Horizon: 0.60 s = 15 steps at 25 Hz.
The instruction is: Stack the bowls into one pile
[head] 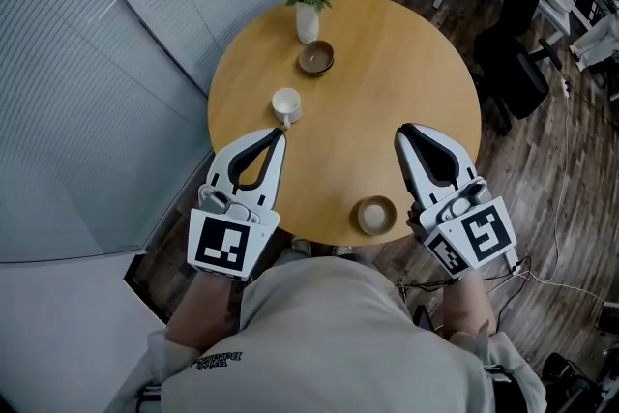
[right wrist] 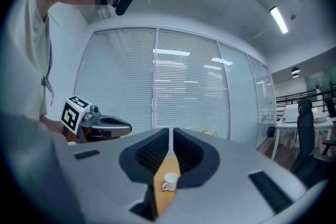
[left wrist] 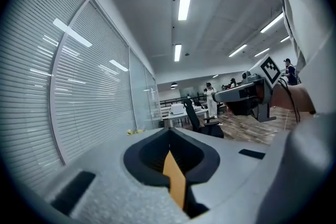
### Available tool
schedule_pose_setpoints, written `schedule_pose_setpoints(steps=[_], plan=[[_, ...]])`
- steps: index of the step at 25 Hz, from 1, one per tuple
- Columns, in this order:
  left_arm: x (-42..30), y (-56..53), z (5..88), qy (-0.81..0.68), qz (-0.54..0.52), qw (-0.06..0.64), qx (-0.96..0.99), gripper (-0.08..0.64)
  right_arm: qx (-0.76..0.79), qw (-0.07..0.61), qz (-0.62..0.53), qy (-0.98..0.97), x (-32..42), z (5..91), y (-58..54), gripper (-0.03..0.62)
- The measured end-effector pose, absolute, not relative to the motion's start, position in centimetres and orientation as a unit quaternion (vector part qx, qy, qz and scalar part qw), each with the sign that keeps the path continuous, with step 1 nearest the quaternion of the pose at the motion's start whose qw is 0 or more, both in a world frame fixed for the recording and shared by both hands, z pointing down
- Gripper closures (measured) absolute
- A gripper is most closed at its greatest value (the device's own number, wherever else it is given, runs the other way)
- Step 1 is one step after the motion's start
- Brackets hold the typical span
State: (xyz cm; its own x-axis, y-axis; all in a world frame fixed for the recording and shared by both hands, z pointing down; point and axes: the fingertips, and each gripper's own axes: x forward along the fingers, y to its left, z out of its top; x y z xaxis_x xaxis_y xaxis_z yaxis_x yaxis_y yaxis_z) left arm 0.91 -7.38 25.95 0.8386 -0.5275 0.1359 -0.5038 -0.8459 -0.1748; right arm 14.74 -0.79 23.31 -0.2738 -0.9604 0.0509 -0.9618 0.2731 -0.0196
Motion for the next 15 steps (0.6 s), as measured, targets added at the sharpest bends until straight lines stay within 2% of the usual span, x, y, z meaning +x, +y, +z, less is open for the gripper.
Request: schedule_pose_setpoints(steps=[6, 15], plan=[[0.9, -7.6, 26.7, 0.260, -0.098, 0.066, -0.958, 0.538, 0.603, 0.003, 0.036, -0.797, 14.9, 23.0, -0.7, 0.549], [1.4, -7.6, 27.5, 0.251, -0.109, 0.053, -0.960, 0.539, 0.617, 0.021, 0.037, -0.786, 15.6, 23.7, -0.7, 0.549]])
